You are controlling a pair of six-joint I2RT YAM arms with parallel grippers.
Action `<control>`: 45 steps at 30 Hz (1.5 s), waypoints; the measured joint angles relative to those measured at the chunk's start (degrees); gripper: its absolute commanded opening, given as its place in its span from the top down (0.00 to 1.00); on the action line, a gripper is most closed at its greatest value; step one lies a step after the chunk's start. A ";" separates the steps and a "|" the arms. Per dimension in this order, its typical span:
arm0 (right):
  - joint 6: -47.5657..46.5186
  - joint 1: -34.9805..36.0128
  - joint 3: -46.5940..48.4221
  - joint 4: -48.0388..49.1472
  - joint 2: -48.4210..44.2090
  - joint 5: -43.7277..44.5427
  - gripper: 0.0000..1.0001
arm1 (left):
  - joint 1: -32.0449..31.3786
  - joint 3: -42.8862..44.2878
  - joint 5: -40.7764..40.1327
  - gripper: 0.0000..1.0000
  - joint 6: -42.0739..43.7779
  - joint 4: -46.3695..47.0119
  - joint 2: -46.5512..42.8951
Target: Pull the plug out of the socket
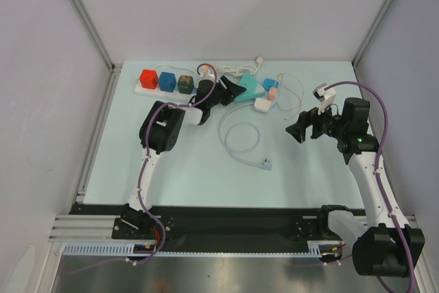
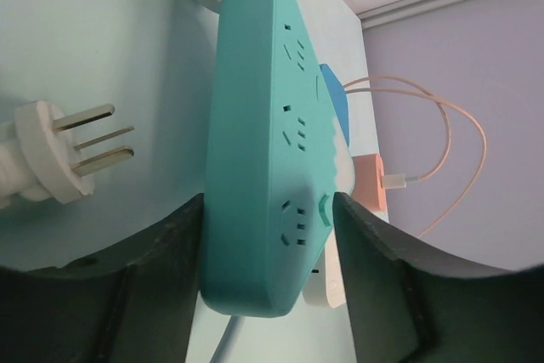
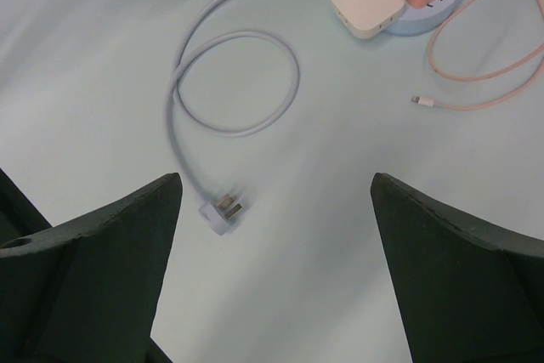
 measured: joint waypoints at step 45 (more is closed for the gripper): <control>-0.90 -1.90 0.00 -0.02 3.02 -3.34 0.00 | -2.73 -26.45 15.45 1.00 20.50 5.84 -27.30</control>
